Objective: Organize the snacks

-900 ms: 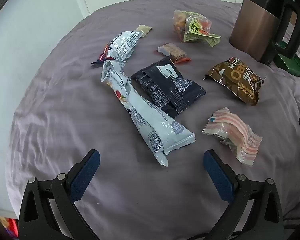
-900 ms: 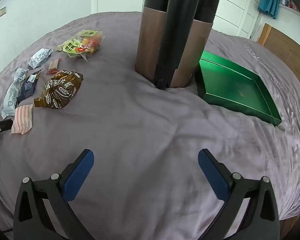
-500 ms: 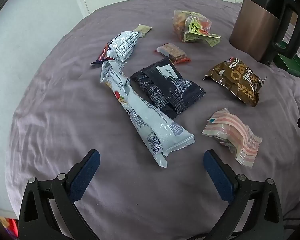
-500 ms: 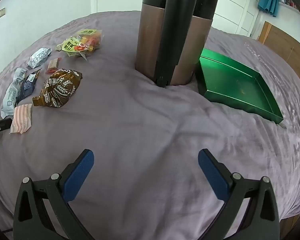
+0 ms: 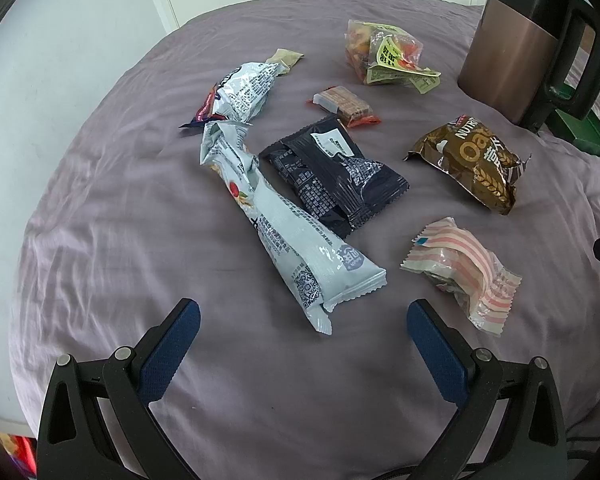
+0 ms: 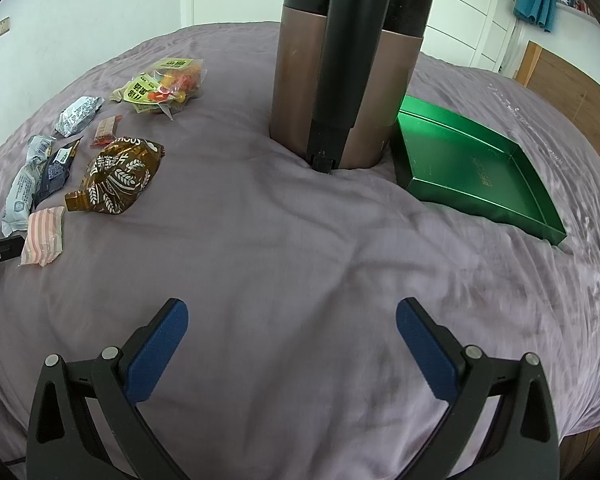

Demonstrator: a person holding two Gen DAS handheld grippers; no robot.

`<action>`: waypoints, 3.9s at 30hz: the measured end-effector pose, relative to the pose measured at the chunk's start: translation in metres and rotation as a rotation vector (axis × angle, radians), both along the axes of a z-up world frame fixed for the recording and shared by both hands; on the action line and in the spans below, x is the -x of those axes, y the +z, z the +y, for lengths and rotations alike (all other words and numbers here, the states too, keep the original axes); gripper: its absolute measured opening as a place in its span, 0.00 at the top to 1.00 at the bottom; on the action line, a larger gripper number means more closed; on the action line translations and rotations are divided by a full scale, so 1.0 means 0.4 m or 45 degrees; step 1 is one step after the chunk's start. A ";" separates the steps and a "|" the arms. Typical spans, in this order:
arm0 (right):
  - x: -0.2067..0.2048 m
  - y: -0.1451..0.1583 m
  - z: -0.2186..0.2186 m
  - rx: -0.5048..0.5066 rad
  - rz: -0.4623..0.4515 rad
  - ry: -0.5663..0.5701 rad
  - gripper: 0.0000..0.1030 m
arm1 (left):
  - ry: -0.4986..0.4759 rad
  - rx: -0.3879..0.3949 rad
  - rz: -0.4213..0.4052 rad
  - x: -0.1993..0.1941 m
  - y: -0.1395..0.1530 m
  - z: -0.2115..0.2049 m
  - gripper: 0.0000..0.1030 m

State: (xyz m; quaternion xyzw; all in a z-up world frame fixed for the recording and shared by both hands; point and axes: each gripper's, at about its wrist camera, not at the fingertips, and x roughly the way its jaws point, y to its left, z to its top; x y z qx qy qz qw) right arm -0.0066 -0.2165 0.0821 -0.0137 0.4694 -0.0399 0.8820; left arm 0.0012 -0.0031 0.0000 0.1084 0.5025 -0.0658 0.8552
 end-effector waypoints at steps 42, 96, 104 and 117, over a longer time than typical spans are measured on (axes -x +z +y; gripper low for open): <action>0.026 0.055 -0.006 0.002 -0.044 -0.009 0.00 | 0.023 0.019 -0.019 0.024 0.051 0.013 0.01; 0.030 0.052 0.010 0.027 -0.029 0.005 0.00 | 0.020 0.053 -0.031 0.002 0.052 0.009 0.01; 0.017 0.077 0.041 -0.002 -0.058 0.042 0.00 | 0.090 0.015 -0.075 -0.013 0.074 0.090 0.01; -0.033 0.088 0.156 -0.103 -0.070 0.194 0.00 | 0.080 0.048 -0.047 -0.052 0.073 0.080 0.01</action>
